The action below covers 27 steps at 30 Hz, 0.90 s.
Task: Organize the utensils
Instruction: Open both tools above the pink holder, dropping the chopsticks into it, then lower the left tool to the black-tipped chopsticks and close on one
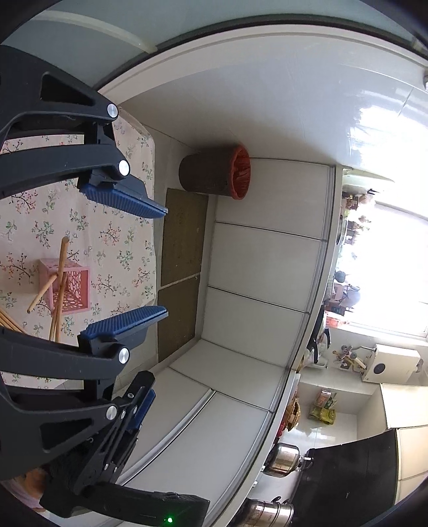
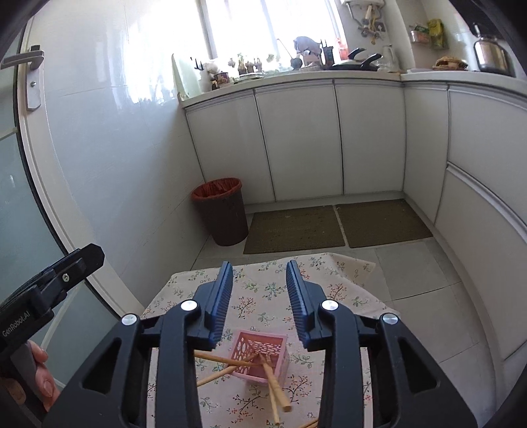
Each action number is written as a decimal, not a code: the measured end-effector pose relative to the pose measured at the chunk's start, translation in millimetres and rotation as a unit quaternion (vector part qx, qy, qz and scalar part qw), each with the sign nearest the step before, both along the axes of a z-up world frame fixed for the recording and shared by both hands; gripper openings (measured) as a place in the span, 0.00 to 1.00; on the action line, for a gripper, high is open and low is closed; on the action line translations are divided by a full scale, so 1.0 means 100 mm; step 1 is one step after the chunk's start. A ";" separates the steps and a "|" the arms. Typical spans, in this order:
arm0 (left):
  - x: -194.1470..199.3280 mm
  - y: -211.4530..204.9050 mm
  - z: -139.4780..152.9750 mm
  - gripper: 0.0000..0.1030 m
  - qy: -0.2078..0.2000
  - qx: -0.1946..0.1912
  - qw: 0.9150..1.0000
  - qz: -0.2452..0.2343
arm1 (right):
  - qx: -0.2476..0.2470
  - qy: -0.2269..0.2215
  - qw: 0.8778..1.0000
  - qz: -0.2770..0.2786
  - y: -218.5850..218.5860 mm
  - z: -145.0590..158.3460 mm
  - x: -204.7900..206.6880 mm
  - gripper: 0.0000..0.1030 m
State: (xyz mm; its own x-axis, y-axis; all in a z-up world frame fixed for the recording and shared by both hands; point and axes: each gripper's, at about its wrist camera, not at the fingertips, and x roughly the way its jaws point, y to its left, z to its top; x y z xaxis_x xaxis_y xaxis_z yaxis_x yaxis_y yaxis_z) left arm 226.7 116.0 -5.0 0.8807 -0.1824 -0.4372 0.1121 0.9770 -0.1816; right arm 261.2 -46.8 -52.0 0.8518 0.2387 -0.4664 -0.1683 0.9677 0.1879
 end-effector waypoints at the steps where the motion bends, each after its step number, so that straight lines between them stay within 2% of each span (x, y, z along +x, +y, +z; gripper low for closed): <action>1: -0.06 -0.03 0.03 0.57 -0.004 0.004 1.000 0.000 | -0.004 -0.006 1.000 -0.008 -0.02 0.03 -0.08 0.40; 6: -0.33 -0.20 0.14 0.68 -0.013 0.025 1.000 0.001 | -0.008 -0.023 0.998 -0.053 -0.14 0.14 -0.44 0.69; 12: -0.59 -0.40 0.19 0.83 -0.010 0.040 0.999 -0.002 | 0.000 -0.016 0.995 -0.100 -0.35 0.16 -0.82 0.89; 17: -0.75 -0.57 0.21 0.93 -0.009 0.059 0.998 -0.009 | 0.029 0.006 0.992 -0.125 -0.57 0.11 -0.98 0.94; 23: -0.89 -0.78 0.13 0.93 0.011 0.084 0.996 -0.030 | 0.052 0.044 0.987 -0.147 -0.89 -0.08 -1.15 0.94; 27: -0.94 -0.95 -0.02 0.93 0.045 0.099 0.992 -0.061 | 0.073 0.076 0.980 -0.169 -1.19 -0.34 -1.29 0.94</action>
State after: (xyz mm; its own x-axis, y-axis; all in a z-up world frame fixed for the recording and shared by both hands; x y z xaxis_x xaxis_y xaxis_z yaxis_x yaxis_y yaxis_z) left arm 132.7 21.0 -7.2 0.8127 -0.1873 -0.5518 0.2234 0.9747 -0.0018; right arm 132.1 -165.8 -86.4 0.8175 0.0277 -0.5753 0.1979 0.9245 0.3257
